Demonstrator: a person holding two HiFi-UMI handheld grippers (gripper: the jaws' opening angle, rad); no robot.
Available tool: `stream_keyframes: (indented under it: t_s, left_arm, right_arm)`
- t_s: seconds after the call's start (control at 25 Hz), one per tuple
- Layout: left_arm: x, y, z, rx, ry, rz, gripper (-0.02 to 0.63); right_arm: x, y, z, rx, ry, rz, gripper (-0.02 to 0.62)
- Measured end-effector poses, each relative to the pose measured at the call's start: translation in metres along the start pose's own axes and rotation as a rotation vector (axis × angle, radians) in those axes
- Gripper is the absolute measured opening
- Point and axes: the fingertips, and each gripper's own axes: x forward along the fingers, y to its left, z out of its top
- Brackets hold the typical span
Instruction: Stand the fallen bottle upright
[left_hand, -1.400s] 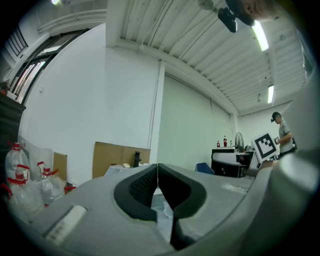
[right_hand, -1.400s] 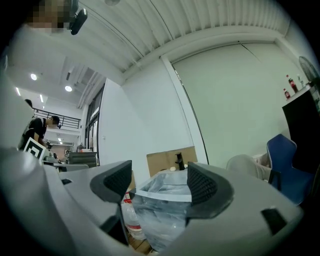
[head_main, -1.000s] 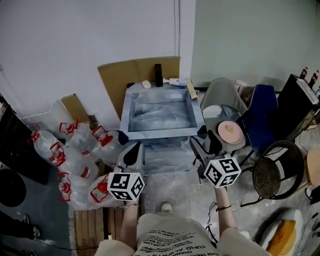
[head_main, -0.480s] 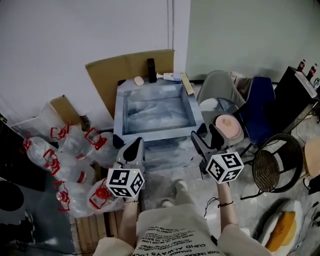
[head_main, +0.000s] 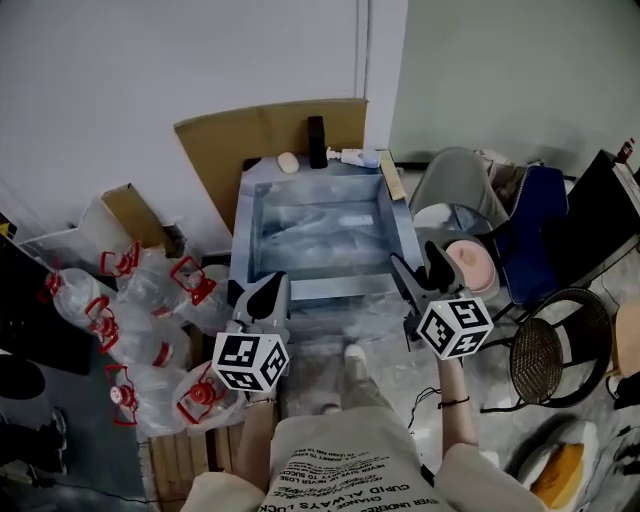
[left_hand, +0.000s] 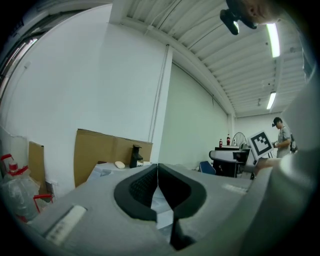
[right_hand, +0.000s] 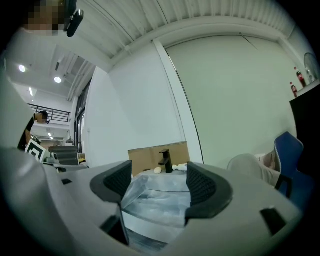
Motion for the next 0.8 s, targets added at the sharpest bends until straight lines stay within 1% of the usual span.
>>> stream_keyframes:
  t_s: [0.28,0.64,0.8]
  left_arm:
    - [0.059,0.018,0.017,-0.003,-0.011,0.022,0.025]
    - [0.123,0.033,0.019,-0.016,0.012,0.064,0.025]
    - [0.148,0.043,0.023,-0.02,0.009,0.087,0.025]
  right_arm:
    - [0.063,-0.026,0.015,-0.02,0.022,0.054,0.331]
    - [0.141,-0.057,0.014,-0.094,0.116,0.138,0.331]
    - [0.174,-0.072,0.019,-0.102,0.126,0.163,0.331]
